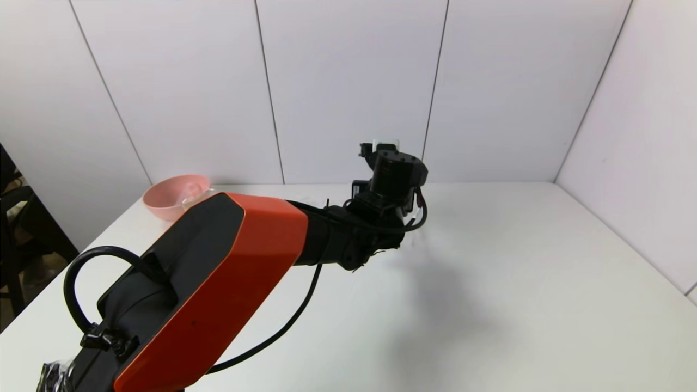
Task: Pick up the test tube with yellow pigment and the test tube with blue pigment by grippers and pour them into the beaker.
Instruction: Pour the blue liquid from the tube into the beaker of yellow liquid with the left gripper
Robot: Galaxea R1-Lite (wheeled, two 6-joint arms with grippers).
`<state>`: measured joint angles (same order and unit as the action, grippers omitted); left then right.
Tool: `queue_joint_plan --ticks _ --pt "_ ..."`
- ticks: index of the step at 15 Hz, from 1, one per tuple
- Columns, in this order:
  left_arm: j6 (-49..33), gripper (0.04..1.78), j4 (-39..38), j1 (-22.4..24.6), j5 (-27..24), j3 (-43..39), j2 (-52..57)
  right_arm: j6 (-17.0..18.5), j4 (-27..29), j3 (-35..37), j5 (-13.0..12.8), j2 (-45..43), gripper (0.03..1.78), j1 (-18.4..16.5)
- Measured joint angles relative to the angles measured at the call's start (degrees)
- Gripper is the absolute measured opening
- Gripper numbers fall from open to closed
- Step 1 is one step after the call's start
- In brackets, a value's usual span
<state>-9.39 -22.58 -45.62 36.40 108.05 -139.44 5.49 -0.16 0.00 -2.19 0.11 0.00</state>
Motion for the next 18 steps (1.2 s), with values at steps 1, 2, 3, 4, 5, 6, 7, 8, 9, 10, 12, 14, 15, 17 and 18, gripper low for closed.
queue_joint_plan --ticks 1,2,3,4,5,6,7,8,9,10,12,14,15,17,18 --pt "0.5 0.53 0.0 -0.3 0.0 0.1 0.4 0.0 0.0 0.0 0.0 0.0 1.71 0.0" --pt "1.2 0.53 0.0 -0.5 0.0 0.3 0.7 0.0 0.0 0.0 0.0 0.0 1.71 0.0" --pt "1.5 0.53 0.0 -0.7 0.0 0.5 1.1 0.0 0.0 0.0 0.0 0.0 1.71 0.0" --pt "2.0 0.53 0.1 -0.7 -0.2 0.6 1.5 0.0 0.0 0.0 0.0 0.0 1.71 0.0" --pt "2.2 0.53 0.2 -0.7 -0.2 0.8 2.2 0.0 0.0 0.0 0.0 0.0 1.71 0.0" --pt "2.3 0.53 0.7 -0.6 -0.2 0.8 3.0 0.0 0.0 0.0 0.0 0.0 1.71 0.0" --pt "2.3 0.53 1.1 -0.6 -0.2 0.8 3.9 0.0 0.0 0.0 0.0 0.0 1.71 0.0" --pt "2.3 0.53 1.5 -0.7 -0.1 0.6 4.9 0.0 0.0 0.0 0.0 0.0 1.71 0.0" --pt "2.3 0.53 2.0 -0.7 -0.1 0.4 6.2 0.0 0.0 0.0 0.0 0.0 1.71 0.0" --pt "2.4 0.53 2.7 -0.4 -0.2 0.0 7.7 0.0 0.0 0.0 0.0 0.0 1.71 0.0" --pt "2.4 0.53 4.5 0.8 -0.2 -0.8 11.3 0.0 0.0 0.0 0.0 0.0 1.71 0.0" --pt "2.4 0.53 6.5 2.8 -0.5 -2.1 15.5 0.0 0.0 0.0 0.0 0.0 1.71 0.0" --pt "2.4 0.53 7.2 4.1 -0.7 -3.0 17.6 0.0 0.0 0.0 0.0 0.0 1.71 0.0" --pt "2.4 0.53 8.2 7.3 -2.6 -5.6 21.9 0.0 0.0 0.0 0.0 0.0 1.71 0.0" --pt "2.4 0.53 9.0 9.2 -4.0 -7.3 24.1 0.0 0.0 0.0 0.0 0.0 1.71 0.0"
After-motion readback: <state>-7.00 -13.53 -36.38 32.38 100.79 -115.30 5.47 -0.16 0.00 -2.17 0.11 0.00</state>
